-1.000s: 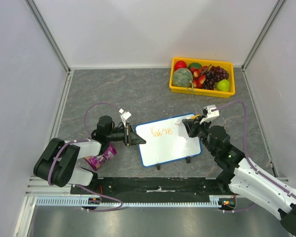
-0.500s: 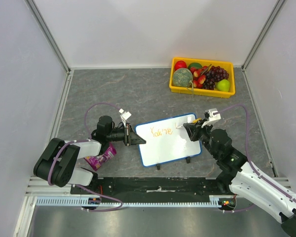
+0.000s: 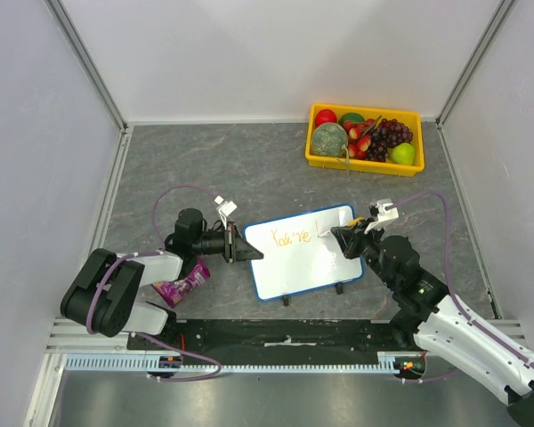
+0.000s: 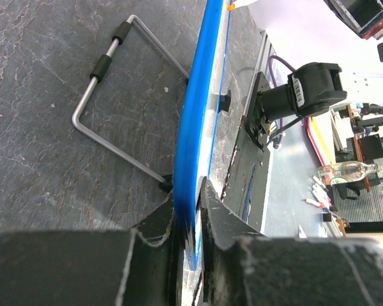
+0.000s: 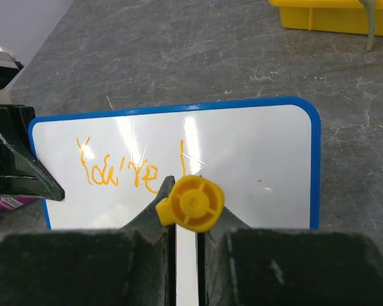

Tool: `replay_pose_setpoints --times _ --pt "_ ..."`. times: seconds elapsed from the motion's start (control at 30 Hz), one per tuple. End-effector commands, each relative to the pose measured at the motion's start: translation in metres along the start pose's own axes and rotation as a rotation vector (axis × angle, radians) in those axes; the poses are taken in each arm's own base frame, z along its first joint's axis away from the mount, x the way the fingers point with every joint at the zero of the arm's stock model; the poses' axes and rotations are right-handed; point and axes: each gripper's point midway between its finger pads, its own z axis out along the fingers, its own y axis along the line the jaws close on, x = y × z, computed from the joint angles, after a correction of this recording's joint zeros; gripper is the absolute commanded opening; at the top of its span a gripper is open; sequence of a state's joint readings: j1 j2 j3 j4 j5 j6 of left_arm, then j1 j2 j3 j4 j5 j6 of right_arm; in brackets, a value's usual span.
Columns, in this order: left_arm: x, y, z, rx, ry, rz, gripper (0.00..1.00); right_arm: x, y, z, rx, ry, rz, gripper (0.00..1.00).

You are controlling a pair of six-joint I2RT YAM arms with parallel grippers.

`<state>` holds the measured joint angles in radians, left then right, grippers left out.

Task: Write a sentence on the whiteboard

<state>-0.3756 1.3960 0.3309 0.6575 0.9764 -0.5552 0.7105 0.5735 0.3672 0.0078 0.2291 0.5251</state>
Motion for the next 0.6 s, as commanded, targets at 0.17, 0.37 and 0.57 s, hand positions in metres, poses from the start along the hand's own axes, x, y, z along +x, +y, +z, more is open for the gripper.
replay_pose_setpoints --times 0.17,0.37,0.57 --pt "0.007 0.018 0.001 -0.063 0.010 0.042 0.02 0.002 -0.015 -0.001 0.080 0.023 -0.036 0.00" --pt "0.007 0.018 0.001 -0.063 0.011 0.042 0.02 -0.017 -0.010 0.001 0.084 -0.020 -0.037 0.00" --pt "0.006 0.017 0.001 -0.063 0.010 0.043 0.02 -0.040 -0.002 0.003 0.073 -0.064 -0.043 0.00"
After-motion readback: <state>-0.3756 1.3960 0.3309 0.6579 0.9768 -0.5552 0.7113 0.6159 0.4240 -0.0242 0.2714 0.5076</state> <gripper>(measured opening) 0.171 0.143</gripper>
